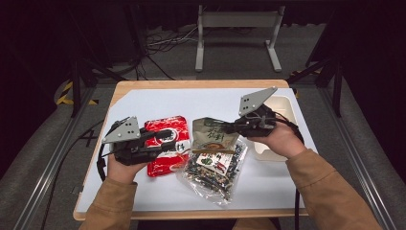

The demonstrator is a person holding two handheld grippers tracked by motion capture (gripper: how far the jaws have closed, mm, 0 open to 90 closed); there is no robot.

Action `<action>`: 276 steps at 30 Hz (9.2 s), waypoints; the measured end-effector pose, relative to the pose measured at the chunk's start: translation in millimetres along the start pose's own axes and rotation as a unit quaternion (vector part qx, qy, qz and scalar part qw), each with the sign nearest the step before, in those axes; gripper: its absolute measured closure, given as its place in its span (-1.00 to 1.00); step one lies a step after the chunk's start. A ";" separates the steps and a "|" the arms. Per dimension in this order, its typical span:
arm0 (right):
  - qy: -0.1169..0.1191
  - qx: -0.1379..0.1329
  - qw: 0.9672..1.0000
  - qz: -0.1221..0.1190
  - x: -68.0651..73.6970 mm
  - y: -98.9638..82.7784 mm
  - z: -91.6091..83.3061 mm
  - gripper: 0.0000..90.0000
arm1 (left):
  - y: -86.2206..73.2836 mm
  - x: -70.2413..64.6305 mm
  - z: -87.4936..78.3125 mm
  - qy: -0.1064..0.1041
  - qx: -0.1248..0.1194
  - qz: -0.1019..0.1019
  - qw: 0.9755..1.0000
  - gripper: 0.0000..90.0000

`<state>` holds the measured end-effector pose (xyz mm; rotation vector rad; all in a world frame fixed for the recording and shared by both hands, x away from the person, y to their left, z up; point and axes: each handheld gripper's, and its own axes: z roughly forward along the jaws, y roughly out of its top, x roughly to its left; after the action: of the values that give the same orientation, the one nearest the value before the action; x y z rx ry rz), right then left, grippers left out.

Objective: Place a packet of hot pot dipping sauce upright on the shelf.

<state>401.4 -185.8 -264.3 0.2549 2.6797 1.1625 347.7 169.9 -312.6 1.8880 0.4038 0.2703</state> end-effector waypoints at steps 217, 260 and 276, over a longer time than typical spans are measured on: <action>-0.135 -0.158 0.971 0.117 32.3 -101.6 -28.7 -0.01 | -70.8 103.7 5.2 0.181 0.099 -0.166 0.964 -0.74; -0.093 -0.127 0.977 0.144 45.6 -116.8 -12.0 0.04 | -124.5 161.6 55.1 0.143 0.137 -0.289 0.937 -0.68; -0.076 -0.145 0.975 0.152 45.0 -117.8 -13.9 0.04 | -118.4 155.7 54.1 0.146 0.142 -0.276 0.939 -0.18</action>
<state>345.7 -264.2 -347.0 0.6909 2.3566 1.5318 493.2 223.0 -443.7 1.9254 1.2046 0.1148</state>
